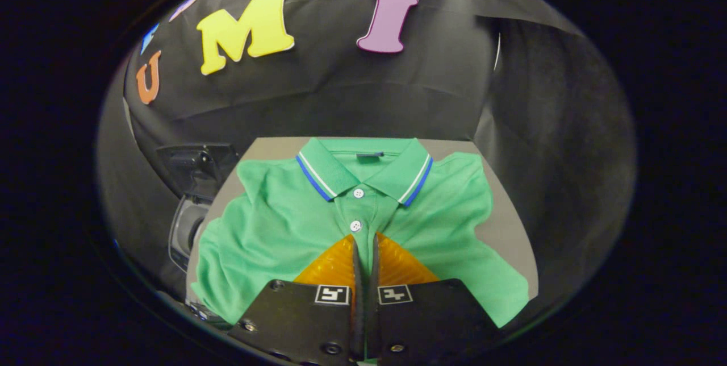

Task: Put the clothes into the washing machine and then close the washing machine lid.

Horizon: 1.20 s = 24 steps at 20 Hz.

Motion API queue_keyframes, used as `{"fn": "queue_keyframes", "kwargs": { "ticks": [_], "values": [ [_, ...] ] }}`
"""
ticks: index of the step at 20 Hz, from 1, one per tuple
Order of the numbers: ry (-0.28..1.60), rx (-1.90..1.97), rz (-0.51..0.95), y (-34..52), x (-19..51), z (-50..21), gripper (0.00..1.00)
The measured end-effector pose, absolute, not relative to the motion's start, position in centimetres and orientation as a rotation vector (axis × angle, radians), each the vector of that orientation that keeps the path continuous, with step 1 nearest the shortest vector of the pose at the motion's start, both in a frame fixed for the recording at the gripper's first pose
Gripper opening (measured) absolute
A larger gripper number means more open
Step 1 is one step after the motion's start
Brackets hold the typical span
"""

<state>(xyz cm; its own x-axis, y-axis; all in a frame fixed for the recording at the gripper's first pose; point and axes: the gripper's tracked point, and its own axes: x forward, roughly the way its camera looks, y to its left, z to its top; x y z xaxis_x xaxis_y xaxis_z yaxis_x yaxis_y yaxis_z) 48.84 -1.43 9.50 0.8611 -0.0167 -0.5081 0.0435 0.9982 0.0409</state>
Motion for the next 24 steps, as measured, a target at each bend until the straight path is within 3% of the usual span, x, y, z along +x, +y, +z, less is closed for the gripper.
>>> {"fn": "queue_keyframes", "kwargs": {
  "ticks": [14,24],
  "values": [
    [0.197,0.162,0.087,5.1,40.0,21.2,0.05],
    [-0.012,0.157,0.253,17.7,33.2,31.6,0.05]
  ]
}}
